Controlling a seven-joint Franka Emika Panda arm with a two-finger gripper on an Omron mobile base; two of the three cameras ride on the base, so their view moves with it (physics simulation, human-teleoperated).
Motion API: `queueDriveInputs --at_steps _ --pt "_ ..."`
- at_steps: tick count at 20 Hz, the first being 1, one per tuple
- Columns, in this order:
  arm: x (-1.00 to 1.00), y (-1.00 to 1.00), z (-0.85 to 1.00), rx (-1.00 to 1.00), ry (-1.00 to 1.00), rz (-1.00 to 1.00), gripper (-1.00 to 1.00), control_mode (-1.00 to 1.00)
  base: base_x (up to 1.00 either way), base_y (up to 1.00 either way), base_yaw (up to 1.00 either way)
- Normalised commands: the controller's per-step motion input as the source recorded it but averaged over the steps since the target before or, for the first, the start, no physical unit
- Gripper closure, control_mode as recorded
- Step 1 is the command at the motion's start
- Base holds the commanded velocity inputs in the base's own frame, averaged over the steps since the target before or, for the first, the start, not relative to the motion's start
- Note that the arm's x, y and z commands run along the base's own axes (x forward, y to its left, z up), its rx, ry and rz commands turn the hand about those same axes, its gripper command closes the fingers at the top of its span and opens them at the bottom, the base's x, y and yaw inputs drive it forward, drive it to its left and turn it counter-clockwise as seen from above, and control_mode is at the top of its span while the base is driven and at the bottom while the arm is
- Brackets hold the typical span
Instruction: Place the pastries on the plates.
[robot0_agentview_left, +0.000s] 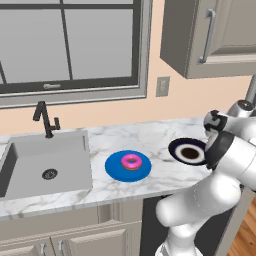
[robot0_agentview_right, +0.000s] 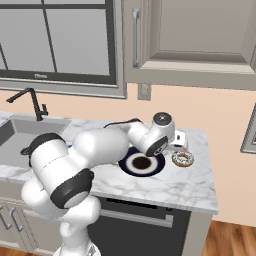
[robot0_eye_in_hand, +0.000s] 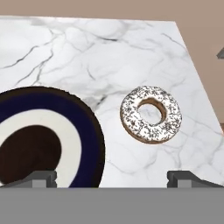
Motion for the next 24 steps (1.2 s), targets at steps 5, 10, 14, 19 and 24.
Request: queueDriveInputs --at_steps 5,10,14,19,24 --pt "0.16 0.00 -0.26 0.00 0.00 0.00 -1.00 -1.00 0.00 0.00 0.00" --pt "0.18 -0.09 -0.22 0.00 0.00 0.00 -1.00 -1.00 0.00 0.00 0.00" --pt "0.30 -0.24 -0.07 0.00 0.00 0.00 -1.00 -1.00 0.00 0.00 0.00" --pt "0.22 -0.37 -0.03 0.00 0.00 0.00 -1.00 -1.00 0.00 0.00 0.00" --pt "0.08 -0.20 -0.27 0.00 0.00 0.00 -1.00 -1.00 0.00 0.00 0.00"
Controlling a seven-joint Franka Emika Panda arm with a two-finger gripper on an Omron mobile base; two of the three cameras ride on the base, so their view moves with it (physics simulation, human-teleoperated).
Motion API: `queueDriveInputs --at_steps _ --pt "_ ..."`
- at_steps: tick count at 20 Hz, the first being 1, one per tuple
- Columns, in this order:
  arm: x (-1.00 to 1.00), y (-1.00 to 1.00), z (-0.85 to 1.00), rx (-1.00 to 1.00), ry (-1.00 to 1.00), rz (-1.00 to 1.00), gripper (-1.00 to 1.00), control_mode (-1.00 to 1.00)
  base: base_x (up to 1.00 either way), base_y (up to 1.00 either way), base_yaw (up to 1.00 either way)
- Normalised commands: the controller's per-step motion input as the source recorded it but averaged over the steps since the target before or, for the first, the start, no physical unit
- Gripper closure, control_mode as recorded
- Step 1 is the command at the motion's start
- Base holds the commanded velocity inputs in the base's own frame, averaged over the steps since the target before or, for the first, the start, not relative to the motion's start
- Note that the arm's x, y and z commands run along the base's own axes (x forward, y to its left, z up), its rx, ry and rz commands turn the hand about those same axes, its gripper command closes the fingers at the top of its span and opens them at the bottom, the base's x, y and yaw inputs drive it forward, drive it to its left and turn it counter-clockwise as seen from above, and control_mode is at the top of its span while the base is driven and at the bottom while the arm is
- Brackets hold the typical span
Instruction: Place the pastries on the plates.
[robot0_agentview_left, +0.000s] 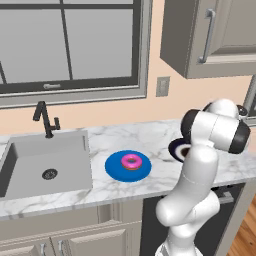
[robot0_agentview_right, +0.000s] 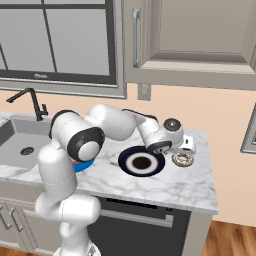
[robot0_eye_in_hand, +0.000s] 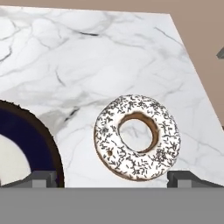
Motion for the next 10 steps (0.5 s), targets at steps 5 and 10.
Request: queueDriveInputs --at_steps 5,10 --pt "0.10 0.08 -0.25 0.00 0.00 0.00 -1.00 -1.00 0.00 0.00 0.00" --pt "0.40 0.03 -0.11 0.00 0.00 0.00 -1.00 -1.00 0.00 0.00 0.00"
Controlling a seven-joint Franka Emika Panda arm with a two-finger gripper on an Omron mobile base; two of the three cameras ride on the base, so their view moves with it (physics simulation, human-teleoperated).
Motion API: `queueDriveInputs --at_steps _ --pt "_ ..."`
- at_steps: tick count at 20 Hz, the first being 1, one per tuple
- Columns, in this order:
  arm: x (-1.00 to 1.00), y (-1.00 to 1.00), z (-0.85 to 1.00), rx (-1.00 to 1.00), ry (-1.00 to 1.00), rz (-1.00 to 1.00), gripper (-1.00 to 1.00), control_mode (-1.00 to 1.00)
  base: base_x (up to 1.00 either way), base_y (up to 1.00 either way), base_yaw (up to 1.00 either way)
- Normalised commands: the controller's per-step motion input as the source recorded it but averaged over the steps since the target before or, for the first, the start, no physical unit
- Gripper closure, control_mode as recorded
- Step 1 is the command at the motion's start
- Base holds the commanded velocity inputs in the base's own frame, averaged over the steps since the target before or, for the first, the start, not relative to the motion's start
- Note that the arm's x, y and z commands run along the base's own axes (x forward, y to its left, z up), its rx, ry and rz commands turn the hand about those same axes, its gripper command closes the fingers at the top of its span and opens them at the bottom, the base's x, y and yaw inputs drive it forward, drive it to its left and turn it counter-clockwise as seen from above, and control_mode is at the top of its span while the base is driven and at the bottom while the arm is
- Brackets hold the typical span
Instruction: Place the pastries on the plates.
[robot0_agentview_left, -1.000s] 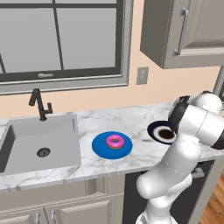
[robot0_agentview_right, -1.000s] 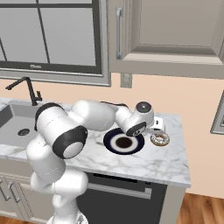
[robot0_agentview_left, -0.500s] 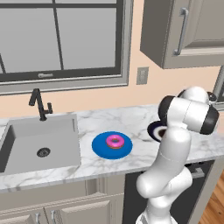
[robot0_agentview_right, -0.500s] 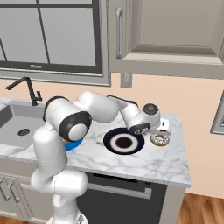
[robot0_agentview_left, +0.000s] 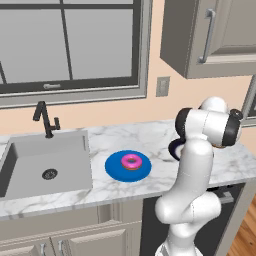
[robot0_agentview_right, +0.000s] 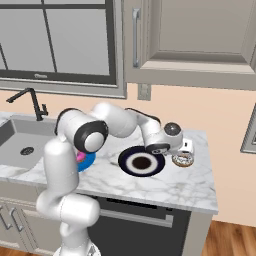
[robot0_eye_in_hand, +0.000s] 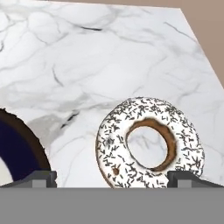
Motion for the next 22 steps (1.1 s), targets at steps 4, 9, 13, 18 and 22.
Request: queueDriveInputs --at_steps 4,9,13,18,22 --pt "0.49 -0.02 -0.01 0.00 0.02 0.00 -1.00 -1.00 0.00 0.00 0.00" --pt "0.19 -0.09 -0.19 0.00 0.05 0.00 -1.00 -1.00 0.00 0.00 0.00" --pt "0.03 -0.08 -0.35 0.00 0.08 0.00 -1.00 -1.00 0.00 0.00 0.00" --pt "0.13 -0.01 -0.25 0.00 0.08 0.00 -1.00 -1.00 0.00 0.00 0.00" --pt "0.15 -0.01 -0.10 0.00 0.03 0.00 1.00 -1.00 0.00 0.00 0.00"
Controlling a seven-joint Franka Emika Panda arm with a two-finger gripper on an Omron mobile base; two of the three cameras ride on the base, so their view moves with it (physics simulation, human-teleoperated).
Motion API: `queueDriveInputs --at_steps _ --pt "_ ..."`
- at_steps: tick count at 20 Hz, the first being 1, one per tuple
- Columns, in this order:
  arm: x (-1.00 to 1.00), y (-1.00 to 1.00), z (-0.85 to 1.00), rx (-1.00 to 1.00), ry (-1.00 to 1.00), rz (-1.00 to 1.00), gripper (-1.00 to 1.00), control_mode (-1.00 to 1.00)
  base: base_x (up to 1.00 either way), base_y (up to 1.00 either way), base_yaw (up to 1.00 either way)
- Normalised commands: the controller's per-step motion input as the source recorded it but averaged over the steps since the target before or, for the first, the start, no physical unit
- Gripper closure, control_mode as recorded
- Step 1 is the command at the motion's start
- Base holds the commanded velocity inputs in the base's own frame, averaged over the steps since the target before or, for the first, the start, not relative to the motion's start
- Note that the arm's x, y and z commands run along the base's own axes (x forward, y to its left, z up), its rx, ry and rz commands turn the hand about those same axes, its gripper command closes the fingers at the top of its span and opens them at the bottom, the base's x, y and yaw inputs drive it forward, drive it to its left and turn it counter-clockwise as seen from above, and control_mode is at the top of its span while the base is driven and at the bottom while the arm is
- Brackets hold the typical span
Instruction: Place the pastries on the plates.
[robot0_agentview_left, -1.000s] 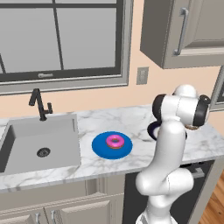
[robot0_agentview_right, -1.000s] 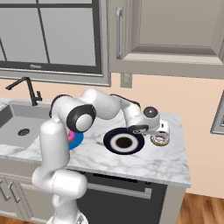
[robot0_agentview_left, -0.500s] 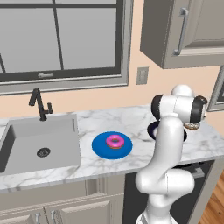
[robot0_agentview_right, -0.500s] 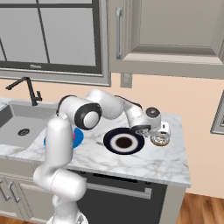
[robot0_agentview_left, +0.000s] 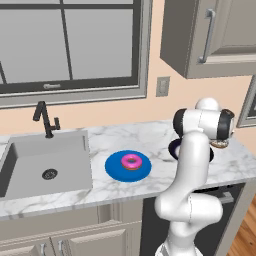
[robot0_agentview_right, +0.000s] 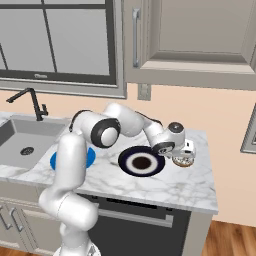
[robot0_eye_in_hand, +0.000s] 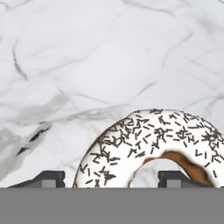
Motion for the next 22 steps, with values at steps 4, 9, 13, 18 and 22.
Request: queueDriveInputs --at_steps 4,9,13,18,22 --pt "0.00 -0.15 0.02 0.00 -0.02 0.00 1.00 -1.00 0.00 0.00 0.00" --pt "-0.09 -0.17 0.04 0.00 -0.01 0.00 1.00 -1.00 0.00 0.00 0.00" --pt "-0.29 -0.14 0.70 0.00 -0.09 0.00 1.00 -1.00 0.00 0.00 0.00" --pt "-0.42 0.13 0.88 0.00 -0.08 0.00 1.00 -1.00 0.00 0.00 0.00" --pt "-0.41 0.56 0.32 -0.02 -0.01 0.00 1.00 -1.00 0.00 0.00 0.00"
